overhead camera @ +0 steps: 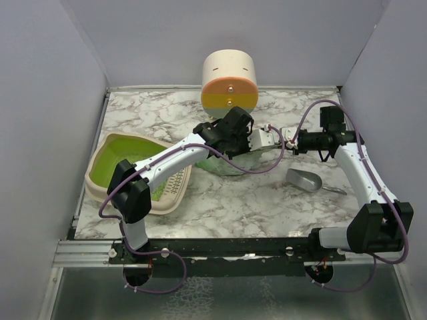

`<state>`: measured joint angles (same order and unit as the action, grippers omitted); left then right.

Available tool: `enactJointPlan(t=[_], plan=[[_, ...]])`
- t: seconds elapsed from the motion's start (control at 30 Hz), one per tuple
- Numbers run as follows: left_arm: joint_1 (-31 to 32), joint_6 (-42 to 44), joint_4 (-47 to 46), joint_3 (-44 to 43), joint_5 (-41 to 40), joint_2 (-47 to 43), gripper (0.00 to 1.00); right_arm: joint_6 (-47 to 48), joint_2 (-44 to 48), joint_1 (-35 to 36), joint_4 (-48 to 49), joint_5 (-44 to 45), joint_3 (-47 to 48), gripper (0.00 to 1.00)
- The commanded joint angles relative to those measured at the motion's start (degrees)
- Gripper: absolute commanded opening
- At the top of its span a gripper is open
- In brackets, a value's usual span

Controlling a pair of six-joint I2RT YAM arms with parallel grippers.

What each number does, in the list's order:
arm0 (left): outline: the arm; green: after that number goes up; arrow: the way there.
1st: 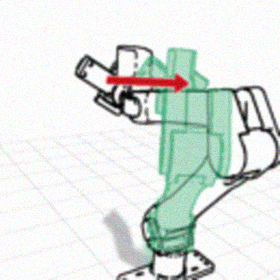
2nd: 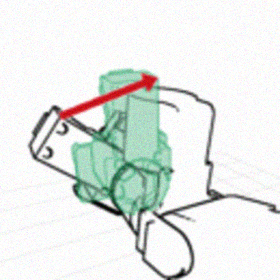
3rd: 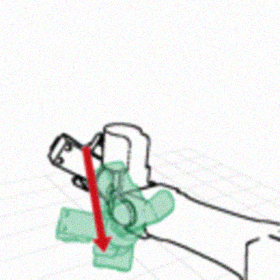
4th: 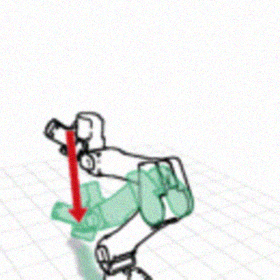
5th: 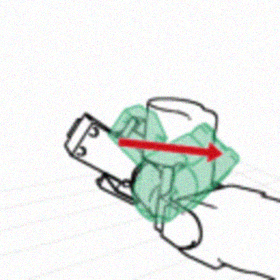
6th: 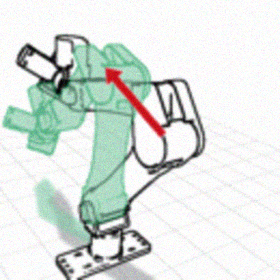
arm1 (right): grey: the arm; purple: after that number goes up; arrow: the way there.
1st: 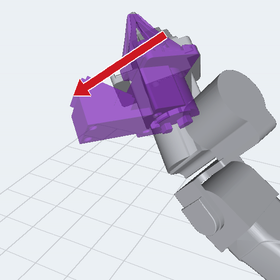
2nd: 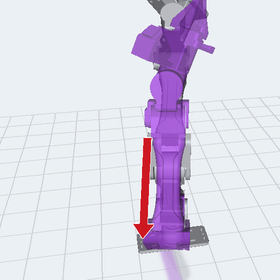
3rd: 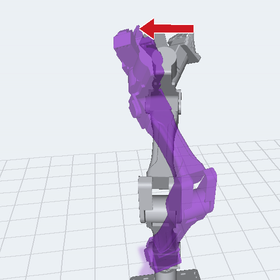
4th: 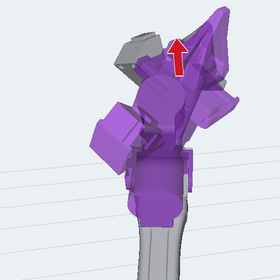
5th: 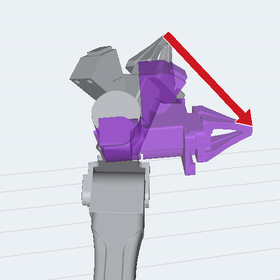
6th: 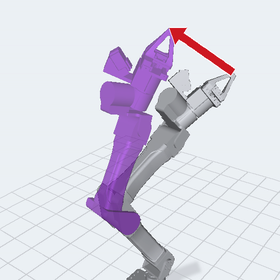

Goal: Fill the litter box with clean litter
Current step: Clamp the cat litter bag at the center of the board.

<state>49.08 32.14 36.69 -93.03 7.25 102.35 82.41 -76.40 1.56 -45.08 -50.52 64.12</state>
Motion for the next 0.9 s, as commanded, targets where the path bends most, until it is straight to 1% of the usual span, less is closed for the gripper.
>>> enactJointPlan(t=[0.0, 0.3, 0.87], plan=[[0.49, -0.63, -6.02, -0.22, 2.60, -2.41, 0.00, 1.30, 2.19, 0.19, -1.61, -1.28, 0.86, 0.01], [0.49, -0.92, -6.58, -0.48, 3.00, -2.44, 0.00, 1.89, 1.62, 0.20, -0.82, -0.82, -0.98, 0.01], [0.49, -2.87, -9.69, 0.90, 3.99, -3.98, 0.00, 1.48, -2.46, 2.60, 1.38, -2.00, -0.51, 0.01]])
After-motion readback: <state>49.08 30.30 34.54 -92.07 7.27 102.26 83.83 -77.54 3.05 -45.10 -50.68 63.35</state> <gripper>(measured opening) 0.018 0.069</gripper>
